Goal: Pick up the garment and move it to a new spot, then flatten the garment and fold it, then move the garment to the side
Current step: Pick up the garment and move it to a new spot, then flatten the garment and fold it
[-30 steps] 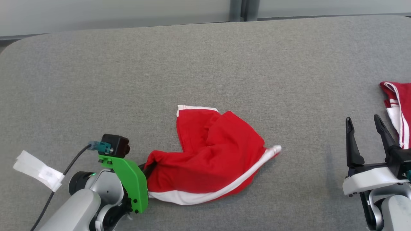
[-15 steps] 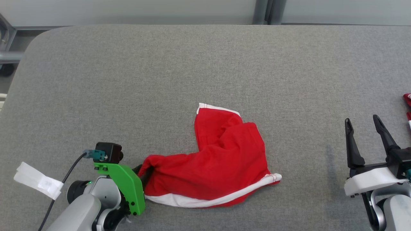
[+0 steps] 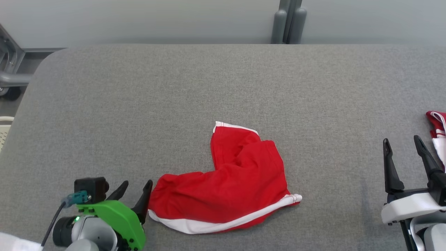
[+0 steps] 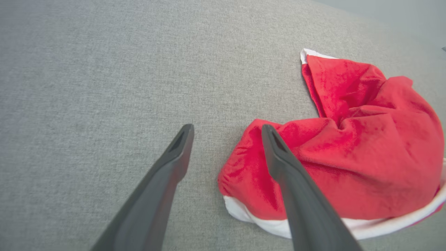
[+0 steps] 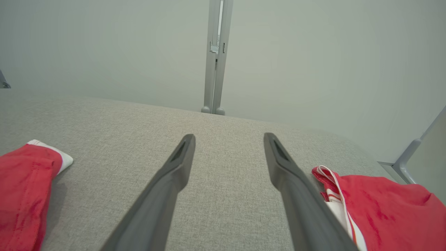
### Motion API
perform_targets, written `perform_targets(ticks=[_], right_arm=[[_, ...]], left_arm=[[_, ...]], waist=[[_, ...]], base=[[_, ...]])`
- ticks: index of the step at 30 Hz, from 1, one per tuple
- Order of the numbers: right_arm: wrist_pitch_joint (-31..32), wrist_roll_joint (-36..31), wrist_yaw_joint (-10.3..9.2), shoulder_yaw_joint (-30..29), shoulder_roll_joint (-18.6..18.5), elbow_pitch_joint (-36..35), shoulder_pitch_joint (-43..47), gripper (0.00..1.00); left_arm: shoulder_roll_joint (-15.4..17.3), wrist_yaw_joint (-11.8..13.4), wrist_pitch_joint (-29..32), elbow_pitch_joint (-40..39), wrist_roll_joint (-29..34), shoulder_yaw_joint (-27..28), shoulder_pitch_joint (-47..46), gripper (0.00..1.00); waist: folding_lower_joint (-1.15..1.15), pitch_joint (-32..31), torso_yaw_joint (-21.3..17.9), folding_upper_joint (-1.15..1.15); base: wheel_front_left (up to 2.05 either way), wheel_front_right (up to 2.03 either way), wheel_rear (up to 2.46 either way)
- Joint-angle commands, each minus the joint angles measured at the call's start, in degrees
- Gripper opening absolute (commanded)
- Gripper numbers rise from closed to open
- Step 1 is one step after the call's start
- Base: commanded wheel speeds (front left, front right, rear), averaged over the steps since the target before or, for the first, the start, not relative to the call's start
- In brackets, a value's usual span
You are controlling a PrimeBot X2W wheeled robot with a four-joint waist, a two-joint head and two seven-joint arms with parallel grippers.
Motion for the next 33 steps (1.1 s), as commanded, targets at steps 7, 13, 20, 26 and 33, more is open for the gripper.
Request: perform_targets(ticks=[7,13,20,26,33], right_arm=[[-0.18,0.11,-0.08,-1.30,0.56,0.34,4.04,1.00],[-0.18,-0.47,-0.08,-0.06,2.09,2.14,6.52,1.00],[-0.18,0.06,-0.08,1.32,4.17,3.11,9.67,1.00],[-0.18,0.52,-0.08,1.34,5.63,2.65,11.44,1.00],[-0.18,0.88,-0.08,0.44,6.17,1.32,12.55,1.00]], left_arm=[[1.92,4.09,-9.50,-3.26,2.32,3.31,8.61,1.00],[0.99,4.05,-18.40,-0.88,4.15,4.86,12.00,1.00],[-0.62,1.76,-22.06,2.78,6.51,7.83,14.52,1.00],[-4.97,-5.06,-22.26,2.50,12.97,16.64,17.13,1.00],[-11.08,-12.87,-22.30,1.61,22.08,26.92,21.08,1.00]], waist=[[0.00,-3.38,0.15,0.00],[0.00,-5.40,0.71,0.00],[0.00,-7.55,1.52,0.00],[0.00,-8.52,1.66,0.00],[0.00,-8.93,1.35,0.00]], base=[[0.00,0.00,0.00],[0.00,0.00,0.00],[0.00,0.00,0.00],[0.00,0.00,0.00],[0.00,0.00,0.00]])
